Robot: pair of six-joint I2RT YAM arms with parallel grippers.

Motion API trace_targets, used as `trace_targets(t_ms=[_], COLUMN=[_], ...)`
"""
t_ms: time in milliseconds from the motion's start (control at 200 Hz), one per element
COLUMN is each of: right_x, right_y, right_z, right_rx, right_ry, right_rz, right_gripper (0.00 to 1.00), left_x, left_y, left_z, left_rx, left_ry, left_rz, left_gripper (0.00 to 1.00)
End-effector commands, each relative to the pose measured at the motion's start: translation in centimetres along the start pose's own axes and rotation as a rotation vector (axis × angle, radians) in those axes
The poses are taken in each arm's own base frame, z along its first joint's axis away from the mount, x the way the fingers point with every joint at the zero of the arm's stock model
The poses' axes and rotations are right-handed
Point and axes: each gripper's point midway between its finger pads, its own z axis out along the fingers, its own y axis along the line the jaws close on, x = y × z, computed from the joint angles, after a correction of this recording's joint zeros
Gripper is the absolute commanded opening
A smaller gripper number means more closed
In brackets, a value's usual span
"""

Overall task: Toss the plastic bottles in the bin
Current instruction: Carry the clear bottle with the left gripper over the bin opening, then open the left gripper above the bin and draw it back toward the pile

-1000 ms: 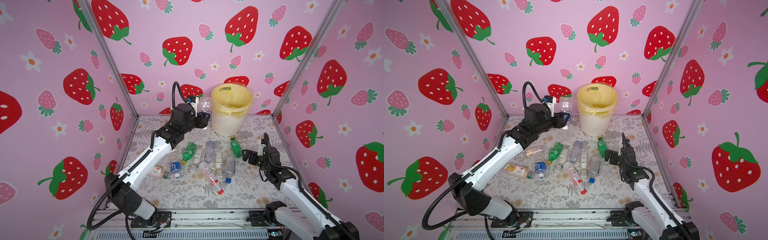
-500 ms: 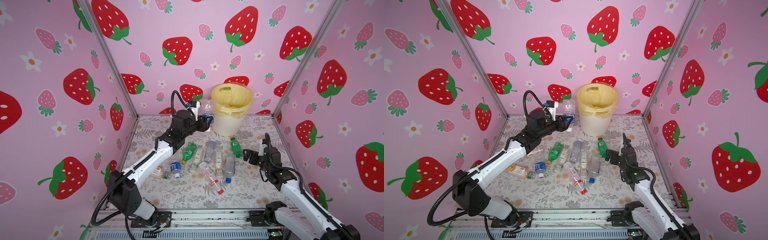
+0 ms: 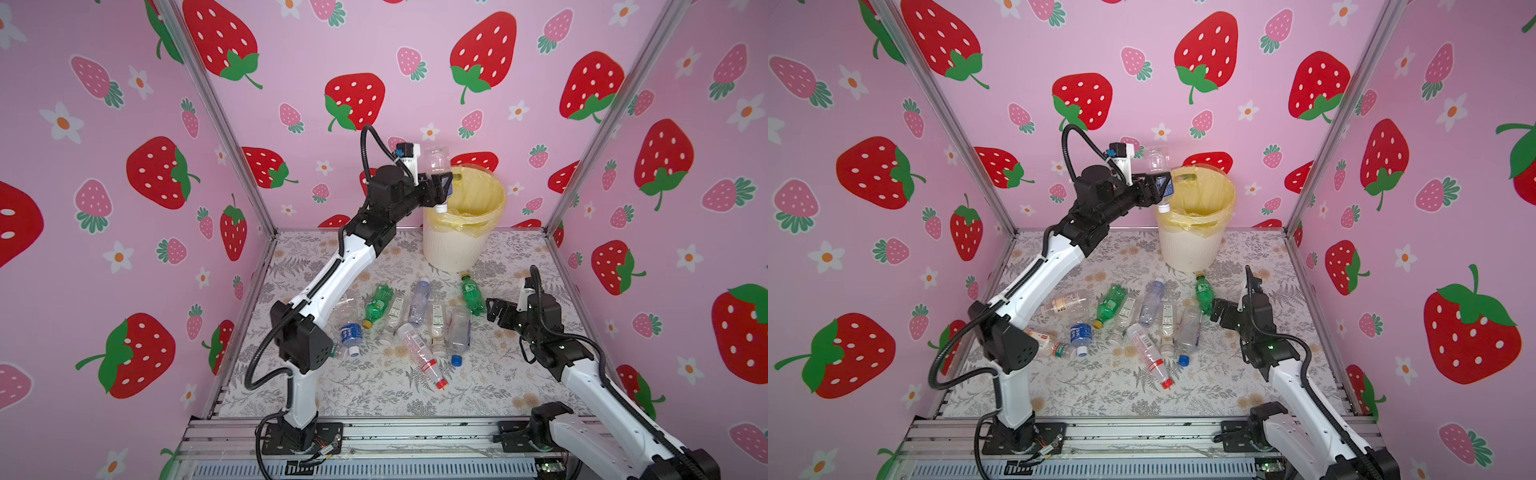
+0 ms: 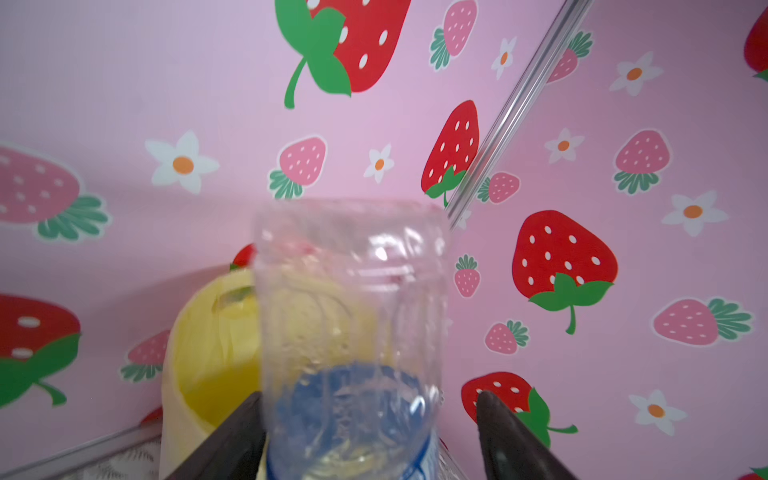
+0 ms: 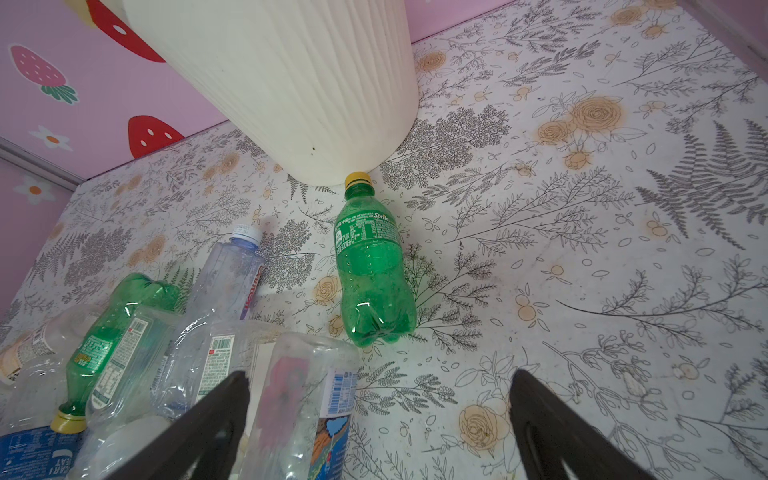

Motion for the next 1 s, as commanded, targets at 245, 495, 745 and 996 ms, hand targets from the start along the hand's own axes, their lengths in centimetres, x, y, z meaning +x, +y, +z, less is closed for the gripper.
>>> trace_targets(t_ms=[245,495,745,996], right_x=[-0.6,-0.3,-0.3,0.4], right_y=[0.1,0.2,0.2,0.3], right_z=[-1.2,-0.6,-0.5,0.5], right_rx=[-0.003,-0.004,-0.005,-0.002], right_ry=[-0.019,-0.001,0.002,0.053], right_rz=[0.023,0.023,0.017,-0.01], right_gripper=[0.99,0.99,0.99,0.99], left_x=[2.2,-2.9,-1.9,1.3], left_y=[3.1,1.2,1.4,4.4], left_z=[2.3,-3.9,-7.8,-11.2], left_rx=[-0.04,-0.113,-0.169,-0.277], left_ry=[0.025,-0.034,0.032,0.1], left_rz=[-0.084,-0.002,0.043,0.013], left_gripper=[0.99,0.99,0.99,0.99])
